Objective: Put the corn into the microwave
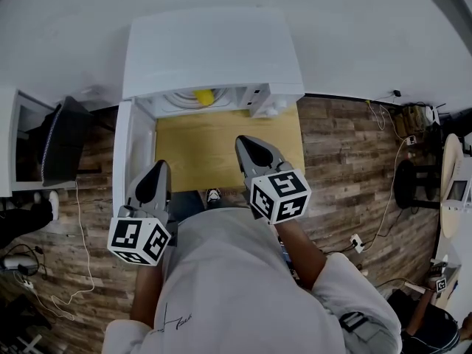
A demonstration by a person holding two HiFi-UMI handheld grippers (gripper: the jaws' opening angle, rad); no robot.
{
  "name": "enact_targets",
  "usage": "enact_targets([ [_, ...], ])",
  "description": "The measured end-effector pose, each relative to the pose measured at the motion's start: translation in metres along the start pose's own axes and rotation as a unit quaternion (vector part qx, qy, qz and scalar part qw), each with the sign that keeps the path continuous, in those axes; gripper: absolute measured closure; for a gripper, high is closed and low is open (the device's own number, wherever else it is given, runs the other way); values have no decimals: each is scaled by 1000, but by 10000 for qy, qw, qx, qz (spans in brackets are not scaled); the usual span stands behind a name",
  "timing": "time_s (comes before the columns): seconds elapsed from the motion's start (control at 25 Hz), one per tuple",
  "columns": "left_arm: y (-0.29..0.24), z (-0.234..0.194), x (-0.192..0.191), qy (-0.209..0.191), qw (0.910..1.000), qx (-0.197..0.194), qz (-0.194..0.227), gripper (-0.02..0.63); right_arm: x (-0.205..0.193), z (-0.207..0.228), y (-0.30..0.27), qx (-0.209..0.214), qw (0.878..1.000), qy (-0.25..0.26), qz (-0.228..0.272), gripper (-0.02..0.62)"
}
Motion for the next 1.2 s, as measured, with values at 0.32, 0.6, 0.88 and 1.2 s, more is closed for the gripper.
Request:
enact_targets([
  [0.32,2,-3,-2,-4,10000,40,-37,614,6,-6,11,128,9999,-21,83,584],
  [0.6,3,-2,-4,-12,10000,55,-56,614,2,-8,21,195,9998,-64,24,584],
  [0.88,3,-1,-5,-16,9999,53,-91,614,4,-6,28,172,9998,-65,70,584],
  [1.2,1,2,-3,-23,10000,49,-81,614,8,-2,30,170,9998,-31,81,584],
])
Point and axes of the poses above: the fingertips, and each gripper's own axes: y backward along the fingers, z to its right, x out of its top, the point moved 9 cm from there along y, backward along the fingers, and after that the axes turned 3 degrees about -y, right-handed, at the moved point
